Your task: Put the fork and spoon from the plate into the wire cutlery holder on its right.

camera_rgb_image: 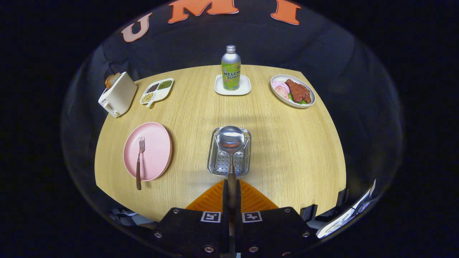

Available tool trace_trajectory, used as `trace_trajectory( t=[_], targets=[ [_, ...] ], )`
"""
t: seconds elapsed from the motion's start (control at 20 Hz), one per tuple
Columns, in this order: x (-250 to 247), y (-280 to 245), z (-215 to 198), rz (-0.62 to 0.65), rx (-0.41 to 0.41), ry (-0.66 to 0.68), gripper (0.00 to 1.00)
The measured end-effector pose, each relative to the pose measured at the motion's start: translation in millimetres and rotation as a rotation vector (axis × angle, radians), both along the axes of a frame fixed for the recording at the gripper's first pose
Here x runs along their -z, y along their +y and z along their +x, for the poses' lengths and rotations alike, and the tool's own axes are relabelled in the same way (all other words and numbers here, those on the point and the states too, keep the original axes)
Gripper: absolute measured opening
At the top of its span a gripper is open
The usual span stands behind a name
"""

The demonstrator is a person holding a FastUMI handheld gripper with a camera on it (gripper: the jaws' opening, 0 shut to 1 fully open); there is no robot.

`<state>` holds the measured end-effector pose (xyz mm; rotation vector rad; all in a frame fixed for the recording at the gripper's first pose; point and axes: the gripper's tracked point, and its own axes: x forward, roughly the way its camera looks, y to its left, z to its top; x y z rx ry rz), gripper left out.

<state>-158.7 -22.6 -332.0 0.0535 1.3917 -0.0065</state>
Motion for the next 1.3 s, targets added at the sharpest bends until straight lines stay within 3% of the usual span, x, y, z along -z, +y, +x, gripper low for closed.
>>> trace_trajectory(
  t=[0.2, 0.55, 0.95, 1.3],
  targets=[
    [3.8, 0.5, 1.7, -0.006, -0.002, 0.023, 0.09],
    [-6.8, 1.1, 34.5, -0.003, 0.030, -0.095, 0.10],
    [-77.2, -4.6, 104.4, -0.051, 0.084, -0.534, 0.11],
    [-165.7, -7.9, 134.6, -0.065, 0.143, -0.904, 0.17]
  ],
)
